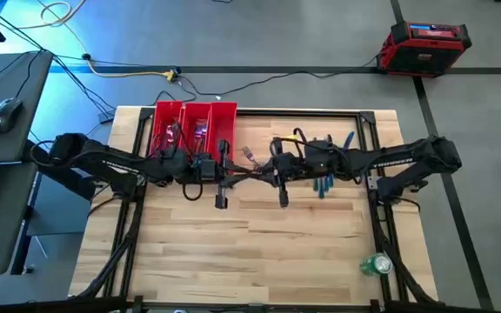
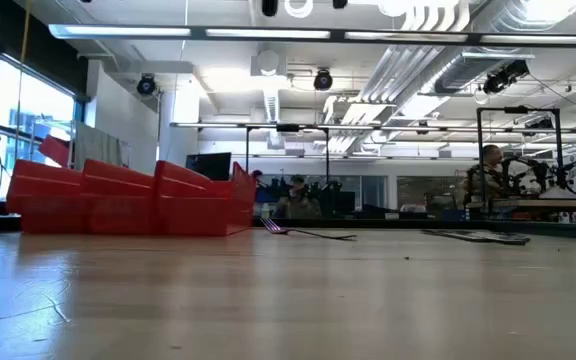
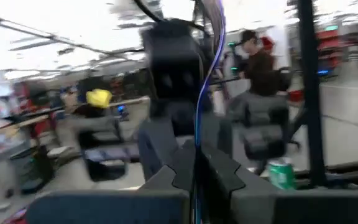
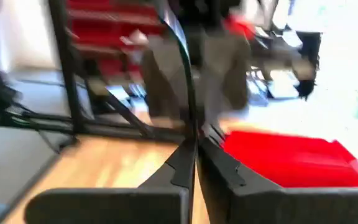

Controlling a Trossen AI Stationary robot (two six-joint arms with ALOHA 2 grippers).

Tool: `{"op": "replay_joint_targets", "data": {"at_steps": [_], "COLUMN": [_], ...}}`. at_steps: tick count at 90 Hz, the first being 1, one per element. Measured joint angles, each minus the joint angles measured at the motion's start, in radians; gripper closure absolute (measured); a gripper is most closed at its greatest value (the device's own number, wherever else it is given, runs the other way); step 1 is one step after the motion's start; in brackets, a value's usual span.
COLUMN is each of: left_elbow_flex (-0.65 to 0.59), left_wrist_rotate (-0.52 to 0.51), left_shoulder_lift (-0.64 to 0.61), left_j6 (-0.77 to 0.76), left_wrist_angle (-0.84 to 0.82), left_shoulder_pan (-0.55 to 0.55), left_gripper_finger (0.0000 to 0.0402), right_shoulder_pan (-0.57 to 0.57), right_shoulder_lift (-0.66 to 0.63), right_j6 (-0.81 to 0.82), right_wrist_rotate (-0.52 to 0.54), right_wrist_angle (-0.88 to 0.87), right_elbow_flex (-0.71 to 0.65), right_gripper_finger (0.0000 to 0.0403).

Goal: Sort silverware
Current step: Put the blue fork into the middle red bin

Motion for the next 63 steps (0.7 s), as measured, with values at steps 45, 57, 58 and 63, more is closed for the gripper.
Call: {"op": "replay_joint_targets", "data": {"at_steps": [45, 57, 58, 63], "left_elbow_flex": [0.002, -0.027, -0.031, -0.046], "left_wrist_rotate": [-0.642, -0.467, -0.452, -0.391], "left_shoulder_lift": [-0.323, -0.310, -0.305, -0.276], "left_j6": [-0.557, -0.776, -0.782, -0.800], "left_wrist_angle": [-0.949, -1.129, -1.130, -1.131], "left_shoulder_pan": [0.216, 0.468, 0.485, 0.561], "left_gripper_finger": [0.0401, 0.0402, 0.0402, 0.0402], "right_shoulder_pan": [-0.012, -0.011, -0.011, -0.011], "right_shoulder_lift": [-0.006, -0.006, -0.006, -0.006], "right_j6": [0.072, 0.071, 0.071, 0.071], "right_wrist_rotate": [0.260, 0.260, 0.260, 0.259], "right_wrist_angle": [-0.262, -0.262, -0.262, -0.262], "right_elbow_flex": [-0.002, -0.002, -0.002, -0.002], "right_gripper_finger": [0.0204, 0.0199, 0.0199, 0.0199]}}
